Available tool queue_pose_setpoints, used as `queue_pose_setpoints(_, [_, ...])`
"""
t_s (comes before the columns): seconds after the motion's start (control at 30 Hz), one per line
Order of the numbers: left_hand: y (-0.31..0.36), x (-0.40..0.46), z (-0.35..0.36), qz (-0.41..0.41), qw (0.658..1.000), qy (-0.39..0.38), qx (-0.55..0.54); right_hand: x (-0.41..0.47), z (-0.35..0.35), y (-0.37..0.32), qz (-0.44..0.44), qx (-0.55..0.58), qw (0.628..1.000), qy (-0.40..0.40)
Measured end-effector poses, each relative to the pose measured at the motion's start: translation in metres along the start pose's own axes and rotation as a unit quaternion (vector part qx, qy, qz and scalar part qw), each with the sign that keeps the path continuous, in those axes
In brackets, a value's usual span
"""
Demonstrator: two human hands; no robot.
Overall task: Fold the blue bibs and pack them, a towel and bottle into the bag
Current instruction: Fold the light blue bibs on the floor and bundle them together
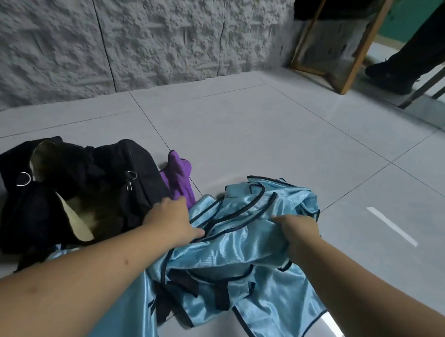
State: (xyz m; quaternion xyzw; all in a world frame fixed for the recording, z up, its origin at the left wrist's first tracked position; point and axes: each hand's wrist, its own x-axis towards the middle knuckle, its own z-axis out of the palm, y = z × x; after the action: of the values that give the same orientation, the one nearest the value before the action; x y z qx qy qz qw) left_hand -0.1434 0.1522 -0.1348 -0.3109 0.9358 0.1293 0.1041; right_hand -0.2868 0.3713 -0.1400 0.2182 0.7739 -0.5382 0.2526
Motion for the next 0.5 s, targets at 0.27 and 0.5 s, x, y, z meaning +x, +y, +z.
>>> queue_pose_setpoints(0.27, [0.01,0.004,0.013,0.074,0.996,0.052,0.002,0.016,-0.002,0.011,0.068,0.058,0.995,-0.042])
queue_pose_setpoints(0.5, [-0.031,0.011,-0.02,-0.085,0.893,0.066,-0.436,0.021,-0.009,0.02,0.055,0.109,0.99,-0.068])
